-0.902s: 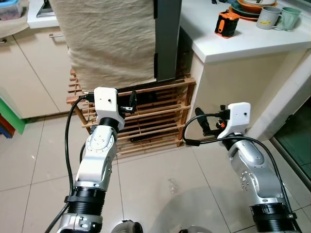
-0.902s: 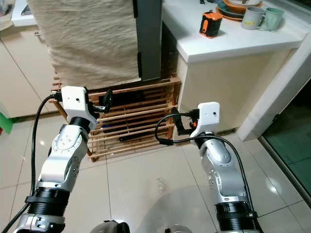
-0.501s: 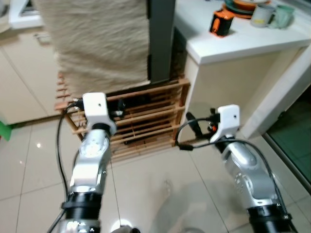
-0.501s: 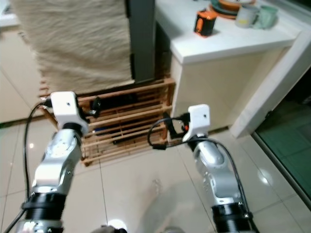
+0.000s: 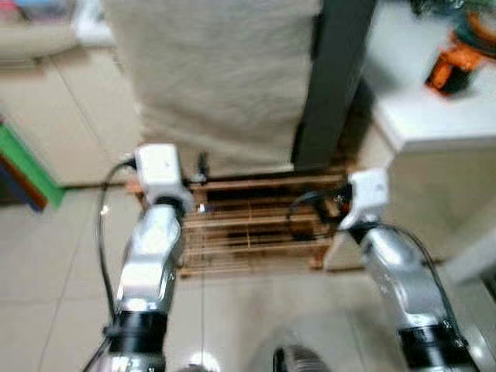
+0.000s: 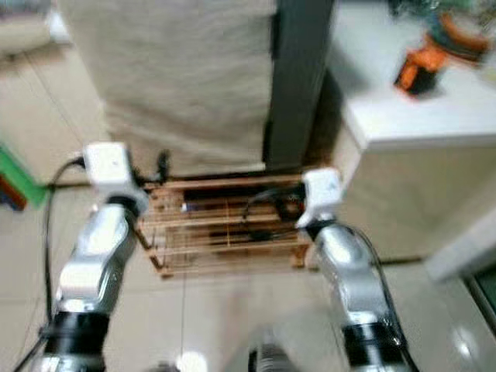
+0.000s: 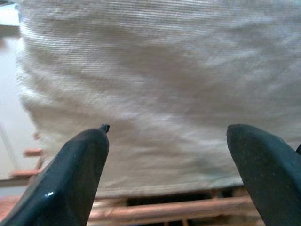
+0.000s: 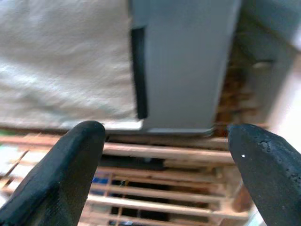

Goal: Restocking fridge

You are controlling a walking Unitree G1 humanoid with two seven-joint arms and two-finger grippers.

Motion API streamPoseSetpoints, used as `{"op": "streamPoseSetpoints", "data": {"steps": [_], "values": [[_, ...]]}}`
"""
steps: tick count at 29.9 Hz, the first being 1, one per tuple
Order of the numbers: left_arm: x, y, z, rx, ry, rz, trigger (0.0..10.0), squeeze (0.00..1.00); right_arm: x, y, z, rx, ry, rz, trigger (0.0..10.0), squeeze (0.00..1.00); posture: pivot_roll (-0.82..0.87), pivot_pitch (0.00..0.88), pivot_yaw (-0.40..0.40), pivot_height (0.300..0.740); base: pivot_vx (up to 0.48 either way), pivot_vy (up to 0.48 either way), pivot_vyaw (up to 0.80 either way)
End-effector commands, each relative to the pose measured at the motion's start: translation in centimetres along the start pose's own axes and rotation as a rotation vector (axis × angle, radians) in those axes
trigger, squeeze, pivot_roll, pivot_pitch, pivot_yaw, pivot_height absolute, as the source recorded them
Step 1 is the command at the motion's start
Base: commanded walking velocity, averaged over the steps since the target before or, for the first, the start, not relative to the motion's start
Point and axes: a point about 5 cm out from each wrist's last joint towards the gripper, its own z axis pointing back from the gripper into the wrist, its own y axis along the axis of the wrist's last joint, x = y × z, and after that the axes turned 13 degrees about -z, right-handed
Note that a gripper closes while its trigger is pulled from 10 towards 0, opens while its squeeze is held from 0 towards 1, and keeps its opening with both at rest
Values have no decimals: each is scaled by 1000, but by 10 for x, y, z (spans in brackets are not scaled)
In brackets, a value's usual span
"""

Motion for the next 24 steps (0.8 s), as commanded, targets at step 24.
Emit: {"op": "streamPoseSetpoints", "data": {"steps": [24], "values": [[-8, -14, 0, -49, -5, 33, 10000, 0, 30, 15, 1, 140, -197, -51, 10000, 0, -180, 73, 2, 740, 0, 300, 0]]}}
